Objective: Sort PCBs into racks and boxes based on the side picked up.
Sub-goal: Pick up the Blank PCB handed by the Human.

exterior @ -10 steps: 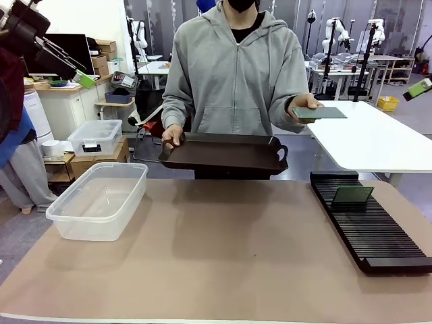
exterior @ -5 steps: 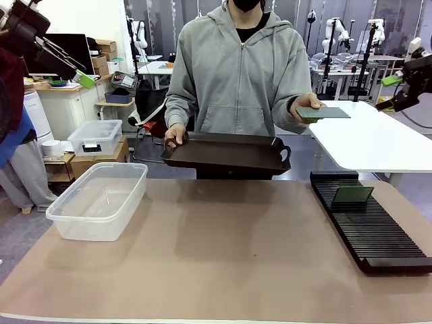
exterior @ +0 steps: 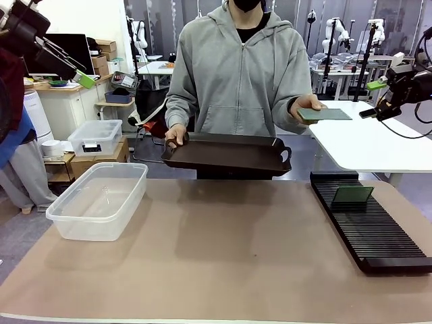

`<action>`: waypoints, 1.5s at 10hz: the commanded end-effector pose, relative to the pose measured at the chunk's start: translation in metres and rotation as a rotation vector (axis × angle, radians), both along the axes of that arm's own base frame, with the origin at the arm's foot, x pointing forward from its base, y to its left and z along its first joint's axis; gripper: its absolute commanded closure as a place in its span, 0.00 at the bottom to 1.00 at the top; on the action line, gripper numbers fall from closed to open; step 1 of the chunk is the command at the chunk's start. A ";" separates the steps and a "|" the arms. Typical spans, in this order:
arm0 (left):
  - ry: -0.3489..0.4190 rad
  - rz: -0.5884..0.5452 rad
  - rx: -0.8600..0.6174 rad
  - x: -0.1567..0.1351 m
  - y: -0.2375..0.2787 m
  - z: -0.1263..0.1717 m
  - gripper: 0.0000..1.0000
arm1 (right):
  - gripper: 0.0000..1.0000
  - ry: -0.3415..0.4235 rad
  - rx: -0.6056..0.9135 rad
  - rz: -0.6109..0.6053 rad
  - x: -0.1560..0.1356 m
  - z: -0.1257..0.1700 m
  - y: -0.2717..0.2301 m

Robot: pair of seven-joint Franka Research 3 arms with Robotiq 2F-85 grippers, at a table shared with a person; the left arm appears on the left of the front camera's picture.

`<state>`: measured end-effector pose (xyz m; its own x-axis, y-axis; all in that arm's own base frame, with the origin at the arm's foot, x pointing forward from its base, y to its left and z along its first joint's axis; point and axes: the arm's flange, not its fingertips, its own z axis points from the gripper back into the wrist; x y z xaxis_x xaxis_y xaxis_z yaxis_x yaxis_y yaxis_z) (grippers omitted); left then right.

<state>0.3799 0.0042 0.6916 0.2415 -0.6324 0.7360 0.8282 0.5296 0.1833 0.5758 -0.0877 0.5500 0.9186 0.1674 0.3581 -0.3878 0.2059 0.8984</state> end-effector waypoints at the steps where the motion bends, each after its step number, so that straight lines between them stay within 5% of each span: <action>1: 0.004 -0.008 0.000 -0.001 0.001 0.000 0.00 | 0.00 -0.012 -0.007 -0.003 -0.001 0.007 -0.005; 2: 0.004 -0.008 0.000 -0.001 0.001 0.000 0.00 | 0.00 0.000 0.000 0.000 0.000 0.000 0.000; 3: 0.004 -0.008 0.000 -0.001 0.001 0.000 0.00 | 0.00 0.131 0.031 -0.038 0.010 -0.011 0.007; 8: 0.004 -0.008 0.000 -0.001 0.001 0.000 0.00 | 0.00 0.330 0.139 -0.032 0.039 -0.037 0.031; 15: 0.004 -0.008 0.000 -0.001 0.001 0.000 0.00 | 0.00 0.339 0.183 0.015 0.045 -0.046 0.062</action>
<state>0.3799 0.0042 0.6916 0.2415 -0.6324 0.7360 0.8282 0.5296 0.1834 0.6223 -0.0209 0.5059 0.9865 0.1500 0.0663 -0.0714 0.0285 0.9970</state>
